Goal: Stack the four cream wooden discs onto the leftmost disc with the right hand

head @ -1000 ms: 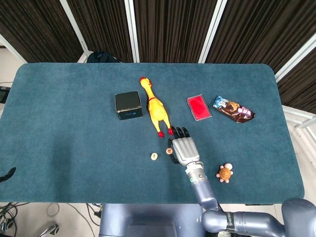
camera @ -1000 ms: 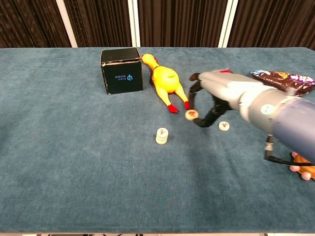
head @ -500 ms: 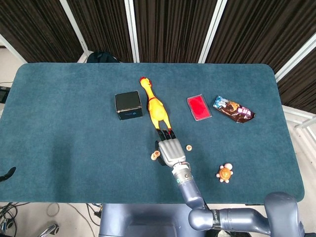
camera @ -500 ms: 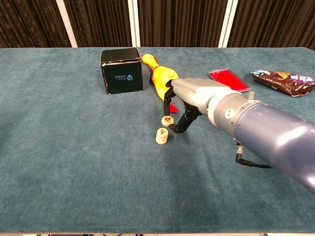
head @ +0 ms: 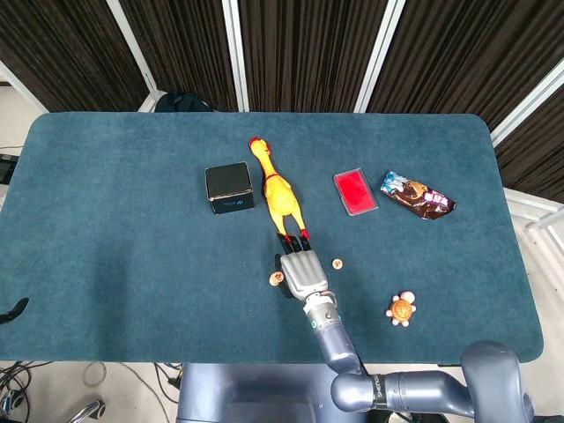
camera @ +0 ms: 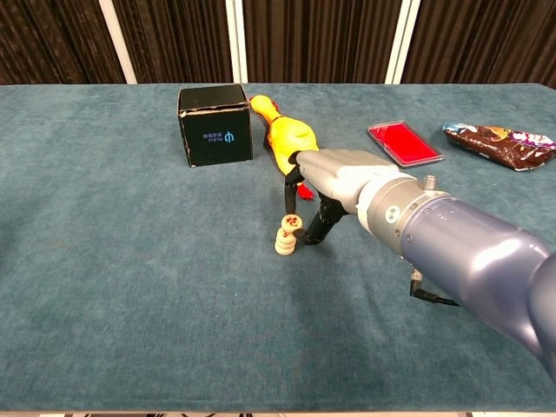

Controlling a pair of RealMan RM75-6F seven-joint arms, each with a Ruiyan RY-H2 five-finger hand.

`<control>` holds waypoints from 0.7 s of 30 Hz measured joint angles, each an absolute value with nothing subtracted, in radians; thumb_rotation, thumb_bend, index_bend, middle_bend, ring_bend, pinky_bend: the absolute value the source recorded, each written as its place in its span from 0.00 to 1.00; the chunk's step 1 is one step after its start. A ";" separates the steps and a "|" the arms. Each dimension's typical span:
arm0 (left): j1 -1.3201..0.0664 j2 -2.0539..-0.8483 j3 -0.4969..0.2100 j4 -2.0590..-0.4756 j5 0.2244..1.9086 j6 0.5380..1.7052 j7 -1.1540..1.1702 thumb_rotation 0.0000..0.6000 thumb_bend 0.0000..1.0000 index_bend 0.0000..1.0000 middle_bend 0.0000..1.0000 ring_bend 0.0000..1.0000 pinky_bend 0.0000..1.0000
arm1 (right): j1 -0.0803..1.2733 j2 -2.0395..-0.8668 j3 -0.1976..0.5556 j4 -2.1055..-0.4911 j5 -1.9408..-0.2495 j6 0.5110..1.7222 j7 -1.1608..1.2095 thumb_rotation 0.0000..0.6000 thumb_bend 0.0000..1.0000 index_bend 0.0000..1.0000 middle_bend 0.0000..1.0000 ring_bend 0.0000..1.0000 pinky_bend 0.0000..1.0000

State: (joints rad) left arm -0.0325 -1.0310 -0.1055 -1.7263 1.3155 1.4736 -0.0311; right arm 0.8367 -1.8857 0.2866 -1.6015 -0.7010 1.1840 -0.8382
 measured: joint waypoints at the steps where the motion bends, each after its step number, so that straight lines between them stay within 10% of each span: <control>1: -0.033 -1.031 -0.105 -1.726 1.315 1.473 -0.031 1.00 0.17 0.13 0.00 0.00 0.13 | 0.838 -1.887 0.285 -1.600 -0.700 1.184 -0.837 1.00 0.42 0.50 0.00 0.00 0.00; 21: -0.033 -1.032 -0.105 -1.724 1.317 1.474 -0.028 1.00 0.17 0.13 0.00 0.00 0.13 | 0.855 -1.912 0.273 -1.549 -0.688 1.176 -0.824 1.00 0.42 0.48 0.00 0.00 0.00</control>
